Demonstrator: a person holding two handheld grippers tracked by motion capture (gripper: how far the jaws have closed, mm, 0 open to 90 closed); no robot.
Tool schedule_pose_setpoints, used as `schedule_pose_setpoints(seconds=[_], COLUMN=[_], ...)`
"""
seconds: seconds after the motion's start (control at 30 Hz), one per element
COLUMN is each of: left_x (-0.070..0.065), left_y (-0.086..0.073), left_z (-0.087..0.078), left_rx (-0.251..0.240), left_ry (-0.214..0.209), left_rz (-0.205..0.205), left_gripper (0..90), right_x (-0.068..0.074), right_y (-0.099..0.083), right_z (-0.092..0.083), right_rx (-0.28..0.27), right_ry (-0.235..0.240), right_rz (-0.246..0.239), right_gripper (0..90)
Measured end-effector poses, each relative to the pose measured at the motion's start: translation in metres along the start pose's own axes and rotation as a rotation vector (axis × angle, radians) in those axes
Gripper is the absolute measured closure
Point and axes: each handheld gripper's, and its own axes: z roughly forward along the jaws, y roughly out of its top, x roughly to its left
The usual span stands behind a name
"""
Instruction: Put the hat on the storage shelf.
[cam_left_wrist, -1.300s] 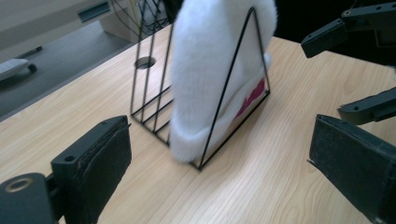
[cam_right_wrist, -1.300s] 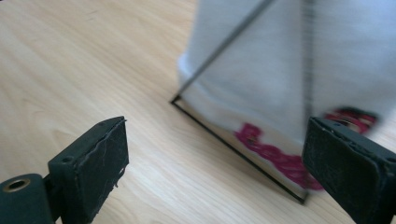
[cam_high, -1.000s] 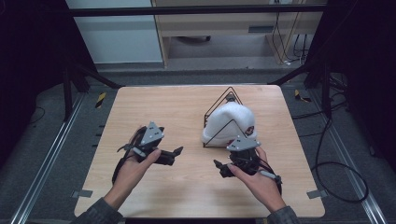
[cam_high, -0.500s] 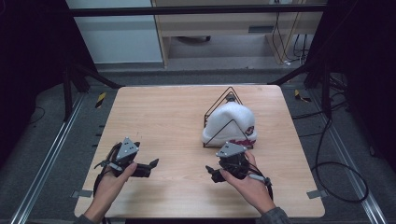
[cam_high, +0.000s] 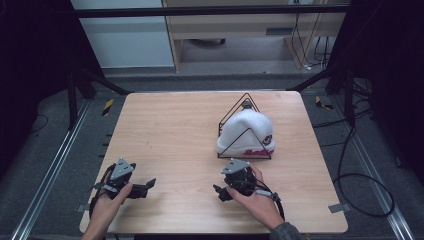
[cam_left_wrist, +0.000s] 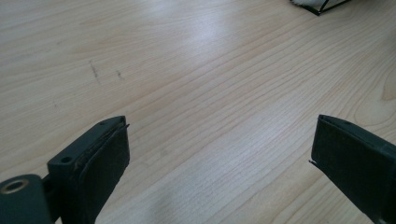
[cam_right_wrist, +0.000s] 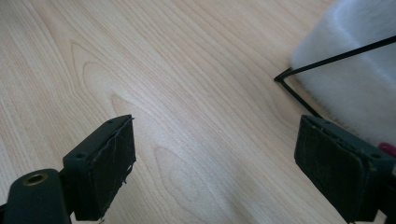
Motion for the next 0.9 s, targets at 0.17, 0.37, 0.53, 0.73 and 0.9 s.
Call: schedule_pose_setpoints(seconds=[0.17, 0.37, 0.53, 0.73, 0.9], left_x=[0.006, 0.013, 0.012, 0.009, 0.005], left_y=[-0.010, -0.020, -0.026, -0.031, -0.033], left_z=[-0.002, -0.002, 0.000, 0.006, 0.010], left_rx=[0.002, 0.013, 0.024, 0.045, 0.041], left_ry=[-0.002, 0.006, 0.000, -0.007, 0.005], left_rz=[-0.019, -0.038, -0.029, -0.023, -0.035], left_gripper=[4.0, 4.1, 4.0, 4.0, 4.2], right_x=[0.004, 0.009, 0.012, 0.015, 0.019], right_y=[0.002, 0.006, 0.008, 0.010, 0.013], right_z=[0.009, 0.018, 0.028, 0.036, 0.045], right_rx=[0.007, 0.016, 0.013, 0.013, 0.018], right_ry=[0.014, 0.036, 0.057, 0.069, 0.062], right_rz=[0.008, 0.010, 0.011, 0.018, 0.018], right_gripper=[12.6, 12.6, 12.6, 12.6, 12.8])
